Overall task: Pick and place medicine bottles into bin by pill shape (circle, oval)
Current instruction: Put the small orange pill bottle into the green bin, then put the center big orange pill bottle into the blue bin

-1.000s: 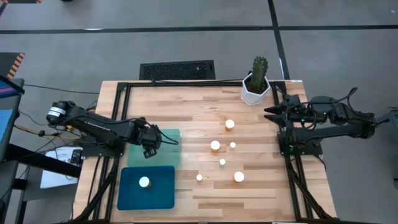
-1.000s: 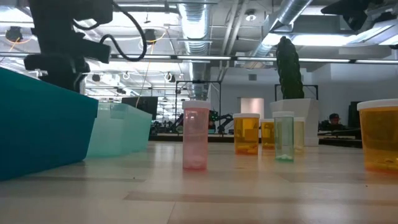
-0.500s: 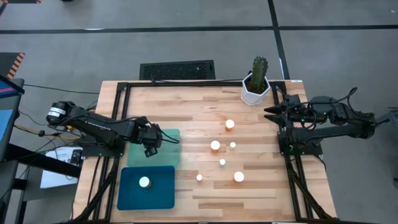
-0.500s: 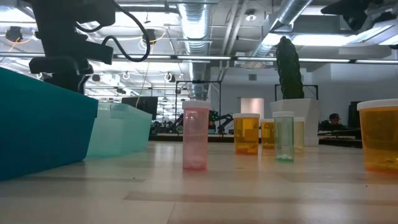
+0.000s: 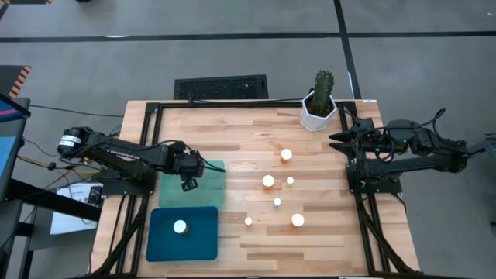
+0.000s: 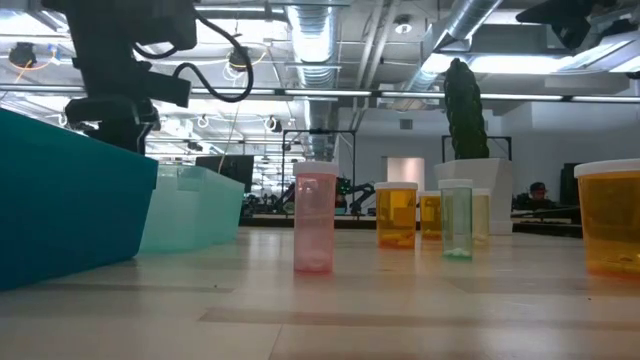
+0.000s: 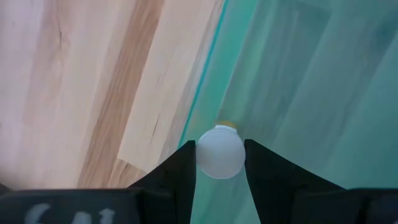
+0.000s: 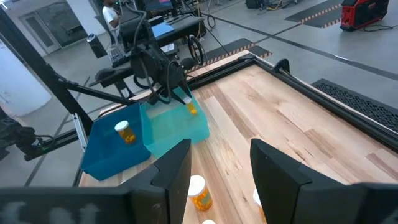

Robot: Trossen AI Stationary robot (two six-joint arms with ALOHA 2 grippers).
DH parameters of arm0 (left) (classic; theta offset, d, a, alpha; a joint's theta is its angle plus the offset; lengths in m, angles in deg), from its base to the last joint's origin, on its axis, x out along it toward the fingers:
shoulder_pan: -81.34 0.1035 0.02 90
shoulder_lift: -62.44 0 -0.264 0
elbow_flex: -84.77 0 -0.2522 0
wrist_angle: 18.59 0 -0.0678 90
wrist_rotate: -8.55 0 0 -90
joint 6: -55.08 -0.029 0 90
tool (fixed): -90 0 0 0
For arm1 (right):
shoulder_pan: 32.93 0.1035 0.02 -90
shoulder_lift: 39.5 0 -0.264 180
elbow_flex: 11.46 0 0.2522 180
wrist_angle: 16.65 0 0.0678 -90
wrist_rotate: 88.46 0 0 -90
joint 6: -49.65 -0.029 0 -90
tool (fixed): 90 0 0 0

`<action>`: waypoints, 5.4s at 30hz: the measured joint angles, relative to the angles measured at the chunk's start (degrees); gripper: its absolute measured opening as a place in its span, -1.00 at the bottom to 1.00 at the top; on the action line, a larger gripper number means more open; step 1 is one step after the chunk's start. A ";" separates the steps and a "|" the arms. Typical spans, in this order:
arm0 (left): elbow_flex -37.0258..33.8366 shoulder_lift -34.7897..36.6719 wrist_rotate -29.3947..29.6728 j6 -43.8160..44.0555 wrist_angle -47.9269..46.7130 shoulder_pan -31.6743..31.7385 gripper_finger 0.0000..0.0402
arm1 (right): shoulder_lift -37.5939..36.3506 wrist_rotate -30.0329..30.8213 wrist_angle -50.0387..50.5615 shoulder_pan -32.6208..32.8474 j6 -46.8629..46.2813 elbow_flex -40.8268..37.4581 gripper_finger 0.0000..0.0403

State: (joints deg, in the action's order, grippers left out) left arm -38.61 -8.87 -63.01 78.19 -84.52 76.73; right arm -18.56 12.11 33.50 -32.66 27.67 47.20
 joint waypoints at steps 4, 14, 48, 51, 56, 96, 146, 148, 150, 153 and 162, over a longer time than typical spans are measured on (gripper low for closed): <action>-0.24 0.01 -0.04 0.01 0.82 0.00 -0.41 | -0.02 0.02 0.01 0.00 -0.01 0.00 -0.13; -1.52 0.07 -1.46 1.09 1.79 0.00 -0.41 | -0.01 0.01 0.01 0.00 -0.02 0.00 -0.13; 3.40 0.11 -0.15 0.94 -1.54 0.00 0.16 | 0.00 0.00 0.01 0.00 -0.07 0.00 -0.13; 6.08 0.11 -0.30 1.32 -3.91 0.00 0.19 | -0.01 0.00 0.01 0.02 -0.07 0.00 -0.13; 13.11 0.10 0.06 0.86 -3.01 0.00 0.20 | -0.01 0.00 0.00 0.00 -0.07 0.00 -0.13; 38.95 -38.27 -13.46 -24.11 45.16 4.55 0.20 | -0.02 -0.03 1.27 0.04 -0.11 0.00 -0.13; 39.17 -46.07 -13.07 -26.61 34.31 0.42 0.03 | -0.01 -0.20 2.65 0.07 -0.55 0.00 -0.13; 39.17 -45.90 -13.08 -25.23 34.10 0.42 0.05 | 0.00 -0.20 2.66 0.07 -0.55 0.00 -0.13; 39.17 -45.44 -13.11 -23.73 33.55 0.42 0.02 | 0.00 -0.20 2.66 0.08 -0.55 0.00 -0.13; 39.17 -43.79 -13.15 -21.85 32.84 0.42 -0.04 | -0.02 -0.20 2.68 0.09 -0.55 0.00 -0.13; 39.17 -32.82 -13.13 -17.06 24.51 0.37 0.05 | -0.02 -0.20 2.68 0.09 -0.54 0.00 -0.13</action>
State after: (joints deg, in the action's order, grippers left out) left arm 0.55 -41.69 -76.15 61.14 -60.01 77.11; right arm -18.58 11.91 36.18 -32.57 27.13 47.20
